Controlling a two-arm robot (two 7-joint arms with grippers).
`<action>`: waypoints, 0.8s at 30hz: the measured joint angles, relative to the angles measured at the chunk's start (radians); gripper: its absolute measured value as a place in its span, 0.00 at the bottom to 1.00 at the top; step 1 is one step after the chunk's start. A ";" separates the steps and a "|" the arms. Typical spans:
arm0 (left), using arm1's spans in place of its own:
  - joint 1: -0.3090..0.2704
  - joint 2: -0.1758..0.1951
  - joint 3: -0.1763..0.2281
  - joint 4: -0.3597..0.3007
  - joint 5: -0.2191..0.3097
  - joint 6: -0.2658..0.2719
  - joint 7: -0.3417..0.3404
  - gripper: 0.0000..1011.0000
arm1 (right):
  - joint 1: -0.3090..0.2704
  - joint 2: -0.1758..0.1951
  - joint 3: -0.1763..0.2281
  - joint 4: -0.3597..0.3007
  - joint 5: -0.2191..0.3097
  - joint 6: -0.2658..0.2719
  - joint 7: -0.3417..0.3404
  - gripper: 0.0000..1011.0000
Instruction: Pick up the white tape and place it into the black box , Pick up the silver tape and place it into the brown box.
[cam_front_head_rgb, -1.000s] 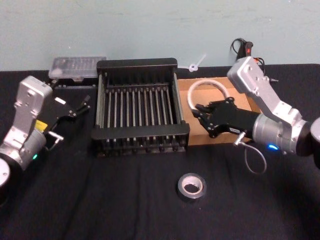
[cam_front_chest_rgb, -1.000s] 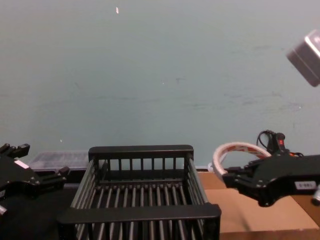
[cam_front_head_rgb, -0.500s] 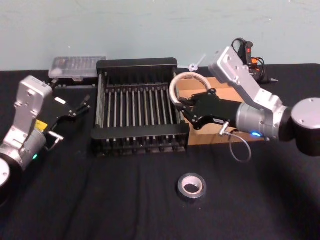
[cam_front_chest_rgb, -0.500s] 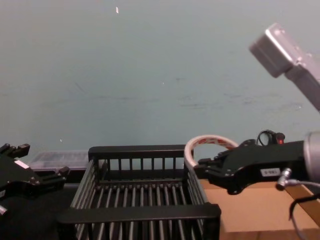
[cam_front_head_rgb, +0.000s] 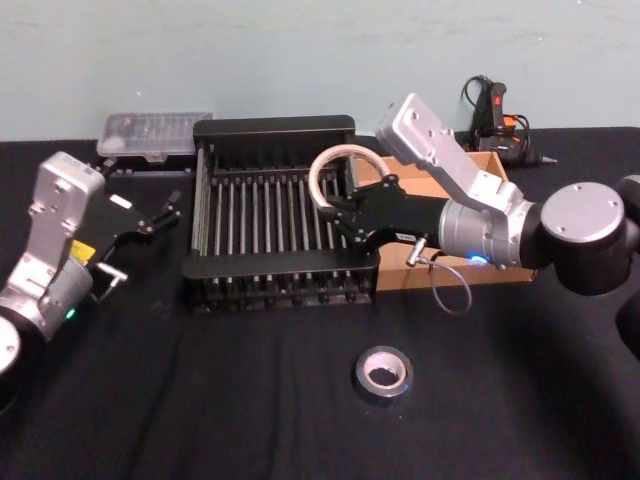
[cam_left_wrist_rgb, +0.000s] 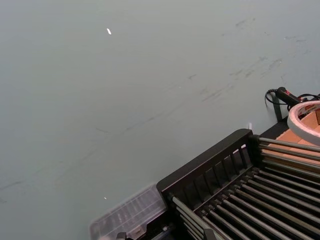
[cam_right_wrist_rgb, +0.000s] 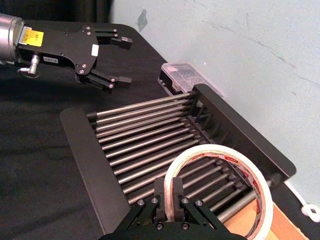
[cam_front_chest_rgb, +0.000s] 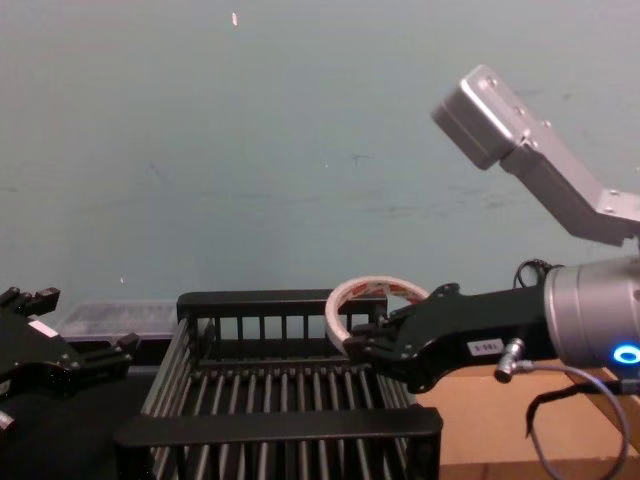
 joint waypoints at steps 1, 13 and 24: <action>0.000 0.000 0.000 0.000 0.000 0.000 0.000 0.99 | 0.003 -0.003 -0.002 0.005 0.000 -0.002 0.001 0.10; 0.000 0.000 0.000 0.000 0.000 0.000 0.000 0.99 | 0.034 -0.036 -0.026 0.061 -0.001 -0.034 0.018 0.10; 0.000 0.000 0.000 0.000 0.000 0.000 0.000 0.99 | 0.036 -0.039 -0.029 0.067 -0.001 -0.045 0.018 0.10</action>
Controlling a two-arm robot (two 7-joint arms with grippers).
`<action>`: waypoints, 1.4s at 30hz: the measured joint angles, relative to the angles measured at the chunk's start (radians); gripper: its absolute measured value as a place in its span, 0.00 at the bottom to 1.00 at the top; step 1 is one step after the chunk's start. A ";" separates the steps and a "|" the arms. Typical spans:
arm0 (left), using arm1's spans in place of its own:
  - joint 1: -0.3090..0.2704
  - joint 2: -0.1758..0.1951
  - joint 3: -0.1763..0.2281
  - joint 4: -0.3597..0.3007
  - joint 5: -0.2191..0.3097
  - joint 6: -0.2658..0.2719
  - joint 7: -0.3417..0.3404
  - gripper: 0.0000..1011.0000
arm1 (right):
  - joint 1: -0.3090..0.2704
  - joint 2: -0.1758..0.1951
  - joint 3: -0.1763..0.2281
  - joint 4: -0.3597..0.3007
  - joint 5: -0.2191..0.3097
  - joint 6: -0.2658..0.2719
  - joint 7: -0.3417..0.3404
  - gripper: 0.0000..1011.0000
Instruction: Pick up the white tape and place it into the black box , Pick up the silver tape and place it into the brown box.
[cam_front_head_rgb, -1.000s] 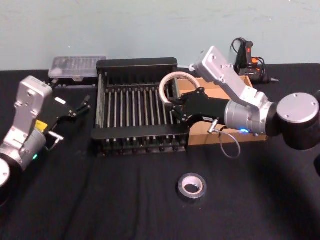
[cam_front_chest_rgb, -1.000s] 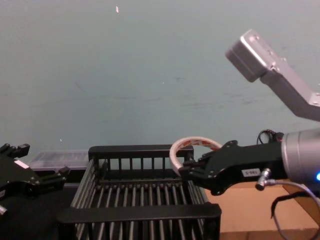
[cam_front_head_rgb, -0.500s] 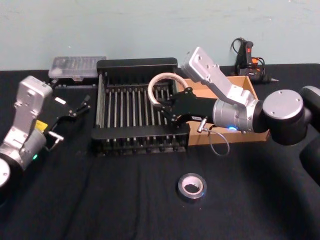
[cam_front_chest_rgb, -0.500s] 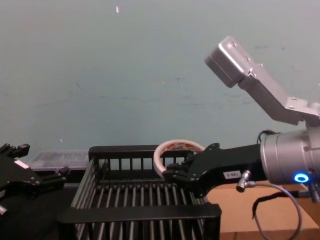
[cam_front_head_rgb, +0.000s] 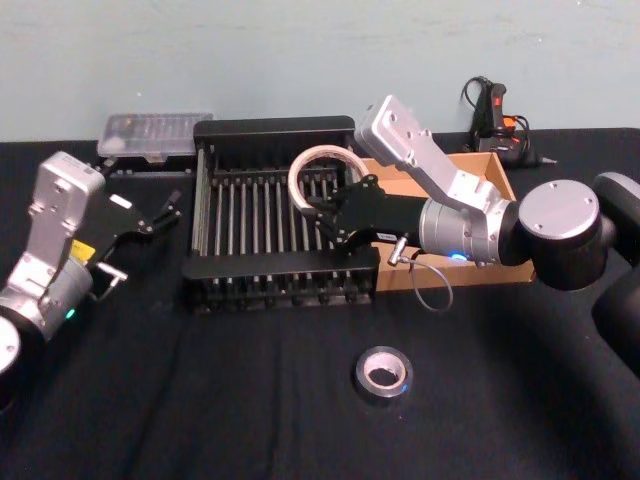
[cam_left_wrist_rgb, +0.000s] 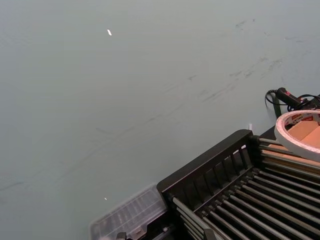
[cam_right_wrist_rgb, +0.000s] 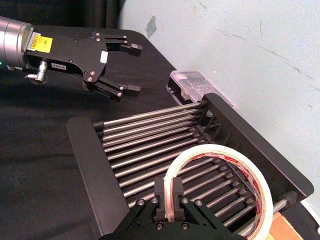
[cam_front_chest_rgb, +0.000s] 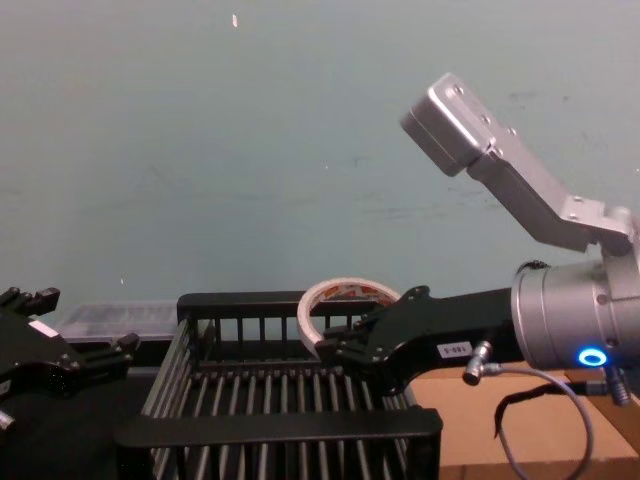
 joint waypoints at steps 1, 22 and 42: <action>0.000 0.000 0.000 0.000 0.000 0.000 0.000 0.99 | 0.000 0.000 0.000 0.000 0.000 0.000 0.000 0.10; 0.000 0.000 0.000 0.000 0.000 0.000 0.000 0.99 | -0.002 0.002 0.002 -0.004 0.001 0.005 -0.001 0.54; 0.000 0.000 0.000 0.000 0.000 0.000 0.000 0.99 | -0.002 0.002 0.003 -0.004 0.002 0.007 -0.002 0.99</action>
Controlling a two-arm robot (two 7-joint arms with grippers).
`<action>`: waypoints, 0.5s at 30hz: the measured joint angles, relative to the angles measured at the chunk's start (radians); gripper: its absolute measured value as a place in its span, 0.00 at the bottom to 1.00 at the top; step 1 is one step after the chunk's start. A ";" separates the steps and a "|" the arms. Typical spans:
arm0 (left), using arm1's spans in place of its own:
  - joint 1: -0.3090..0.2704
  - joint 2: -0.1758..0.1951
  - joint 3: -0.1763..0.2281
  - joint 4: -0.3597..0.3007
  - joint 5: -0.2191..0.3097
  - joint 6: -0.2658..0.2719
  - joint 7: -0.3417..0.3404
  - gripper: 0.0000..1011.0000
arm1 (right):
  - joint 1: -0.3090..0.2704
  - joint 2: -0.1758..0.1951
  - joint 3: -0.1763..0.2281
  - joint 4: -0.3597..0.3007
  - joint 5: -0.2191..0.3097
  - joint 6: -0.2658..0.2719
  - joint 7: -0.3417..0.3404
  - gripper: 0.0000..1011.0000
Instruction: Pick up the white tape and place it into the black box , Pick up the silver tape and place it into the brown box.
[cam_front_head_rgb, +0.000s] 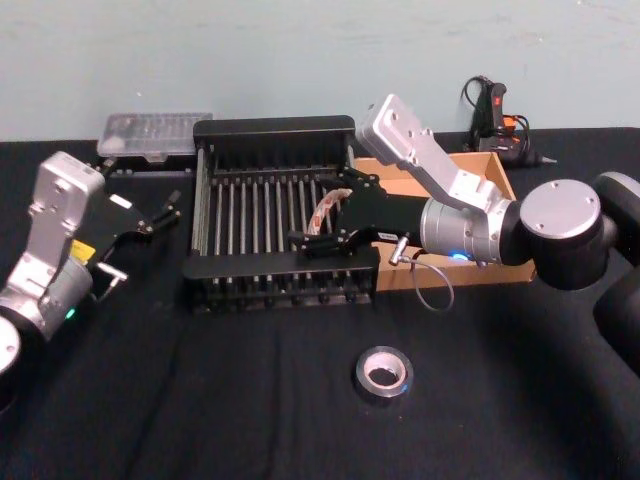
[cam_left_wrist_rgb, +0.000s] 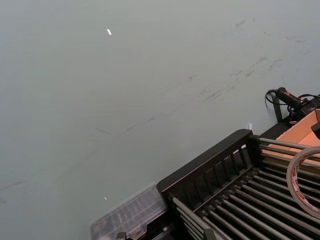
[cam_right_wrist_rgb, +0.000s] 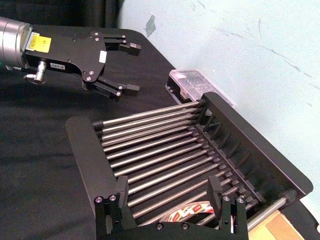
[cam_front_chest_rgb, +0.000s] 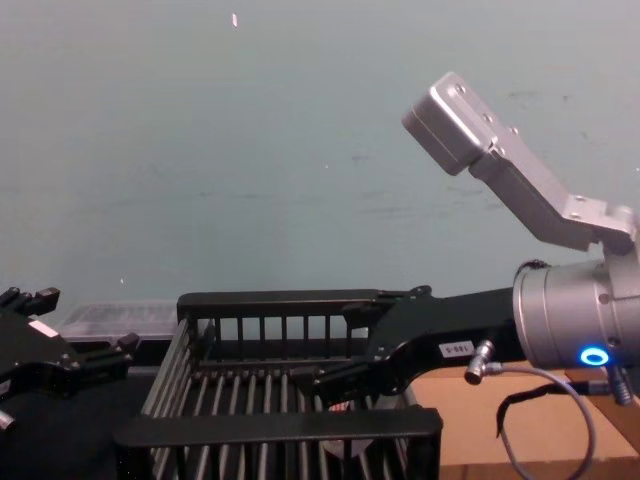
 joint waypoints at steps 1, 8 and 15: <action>0.000 0.000 0.000 0.000 0.000 0.000 0.000 0.99 | 0.000 0.000 0.000 0.000 0.000 0.000 0.000 0.99; 0.000 0.000 0.000 0.000 0.000 0.000 0.000 0.99 | -0.003 0.002 0.005 -0.008 0.003 0.005 -0.008 0.99; 0.000 0.000 0.000 0.000 0.000 0.000 0.000 0.99 | -0.033 0.034 0.038 -0.064 0.028 0.022 -0.026 0.99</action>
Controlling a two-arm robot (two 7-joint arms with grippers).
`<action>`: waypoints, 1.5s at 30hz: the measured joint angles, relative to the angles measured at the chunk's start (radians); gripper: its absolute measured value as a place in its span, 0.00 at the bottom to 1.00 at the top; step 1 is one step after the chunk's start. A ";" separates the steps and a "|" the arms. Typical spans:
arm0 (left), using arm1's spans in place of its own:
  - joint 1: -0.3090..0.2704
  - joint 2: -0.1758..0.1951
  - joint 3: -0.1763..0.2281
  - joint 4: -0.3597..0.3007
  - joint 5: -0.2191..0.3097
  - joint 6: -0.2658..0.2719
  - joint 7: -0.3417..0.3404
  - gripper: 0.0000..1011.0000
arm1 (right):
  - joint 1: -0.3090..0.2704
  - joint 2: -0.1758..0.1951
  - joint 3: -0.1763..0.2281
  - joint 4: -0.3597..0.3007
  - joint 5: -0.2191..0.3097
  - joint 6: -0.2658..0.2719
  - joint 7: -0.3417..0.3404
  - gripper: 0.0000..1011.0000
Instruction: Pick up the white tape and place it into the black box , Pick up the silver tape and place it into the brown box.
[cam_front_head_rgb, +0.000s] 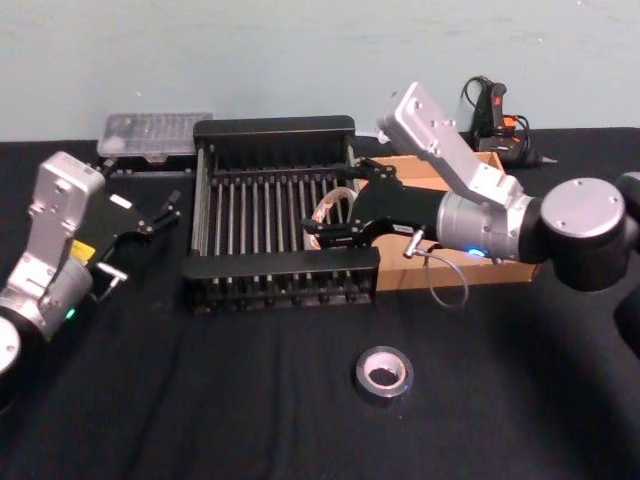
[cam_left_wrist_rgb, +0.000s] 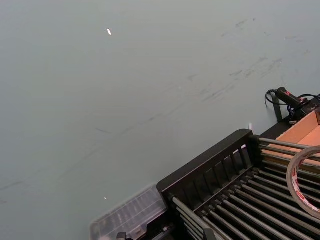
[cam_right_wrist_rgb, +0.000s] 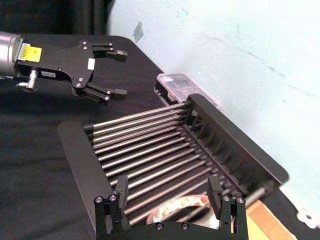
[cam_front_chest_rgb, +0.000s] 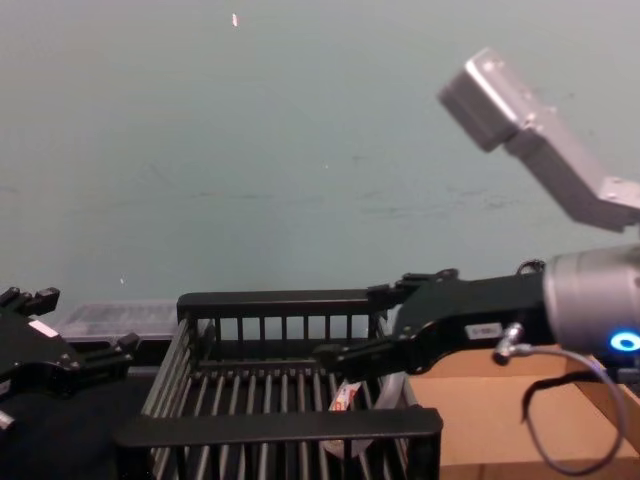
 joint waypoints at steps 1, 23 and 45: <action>0.000 0.000 0.000 0.000 0.000 0.000 0.000 0.99 | -0.011 0.013 0.010 -0.018 0.007 0.003 -0.002 0.99; 0.000 0.000 0.000 0.000 0.000 0.000 0.000 0.99 | -0.239 0.274 0.121 -0.317 0.127 0.042 0.013 0.99; 0.000 0.000 0.000 0.000 0.000 0.000 0.000 0.99 | -0.282 0.358 0.040 -0.341 0.154 0.101 0.072 0.99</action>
